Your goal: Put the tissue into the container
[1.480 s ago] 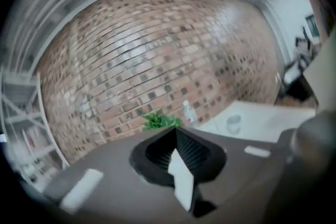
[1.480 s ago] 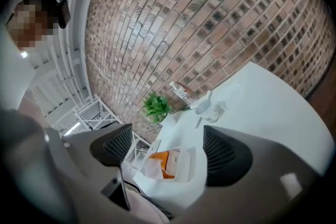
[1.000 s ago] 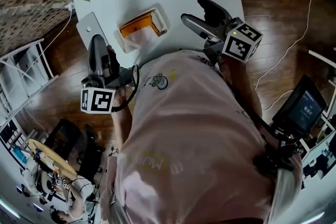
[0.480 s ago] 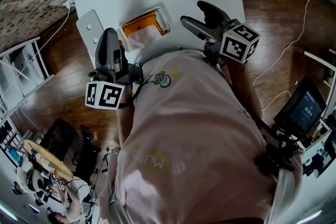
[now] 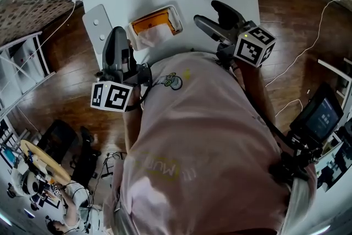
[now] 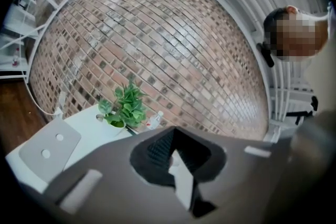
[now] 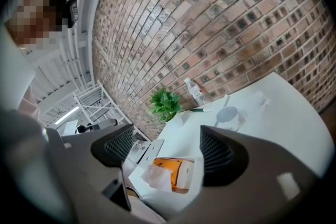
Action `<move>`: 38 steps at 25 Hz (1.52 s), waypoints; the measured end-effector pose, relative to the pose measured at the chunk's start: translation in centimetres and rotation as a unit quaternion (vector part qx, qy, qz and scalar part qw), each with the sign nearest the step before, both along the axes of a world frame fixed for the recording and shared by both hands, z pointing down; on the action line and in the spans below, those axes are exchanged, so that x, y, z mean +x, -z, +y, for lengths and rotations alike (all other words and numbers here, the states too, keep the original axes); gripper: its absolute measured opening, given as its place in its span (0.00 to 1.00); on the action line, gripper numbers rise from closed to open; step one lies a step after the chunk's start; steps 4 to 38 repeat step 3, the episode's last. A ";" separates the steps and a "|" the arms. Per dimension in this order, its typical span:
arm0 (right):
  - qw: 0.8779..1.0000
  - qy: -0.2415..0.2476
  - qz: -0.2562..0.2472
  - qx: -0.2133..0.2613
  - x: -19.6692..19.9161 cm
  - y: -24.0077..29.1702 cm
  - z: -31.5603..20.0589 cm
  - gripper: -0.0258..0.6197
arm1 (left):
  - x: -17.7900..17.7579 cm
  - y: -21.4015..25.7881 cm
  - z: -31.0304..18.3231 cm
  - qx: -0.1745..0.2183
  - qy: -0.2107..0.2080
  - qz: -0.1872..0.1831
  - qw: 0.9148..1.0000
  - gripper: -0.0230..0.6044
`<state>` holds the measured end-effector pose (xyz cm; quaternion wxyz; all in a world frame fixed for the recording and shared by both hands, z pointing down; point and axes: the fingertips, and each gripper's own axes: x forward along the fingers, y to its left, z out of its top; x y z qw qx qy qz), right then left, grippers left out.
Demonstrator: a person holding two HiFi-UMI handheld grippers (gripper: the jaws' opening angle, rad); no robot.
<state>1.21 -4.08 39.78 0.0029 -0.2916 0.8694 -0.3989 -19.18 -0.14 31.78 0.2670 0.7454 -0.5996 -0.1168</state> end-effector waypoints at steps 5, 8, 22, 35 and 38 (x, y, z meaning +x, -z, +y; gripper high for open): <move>1.000 0.000 0.002 -0.009 0.0 -0.4 0.2 0.65 | -0.3 -0.3 0.2 -0.007 0.006 -0.005 1.000 0.04; 1.000 0.000 0.002 -0.009 0.0 -0.4 0.2 0.65 | -0.3 -0.3 0.2 -0.007 0.006 -0.005 1.000 0.04; 1.000 0.000 0.002 -0.009 0.0 -0.4 0.2 0.65 | -0.3 -0.3 0.2 -0.007 0.006 -0.005 1.000 0.04; 1.000 0.000 0.002 -0.009 0.0 -0.4 0.2 0.65 | -0.3 -0.3 0.2 -0.007 0.006 -0.005 1.000 0.04; 1.000 0.000 0.002 -0.009 0.0 -0.4 0.2 0.65 | -0.3 -0.3 0.2 -0.007 0.006 -0.005 1.000 0.04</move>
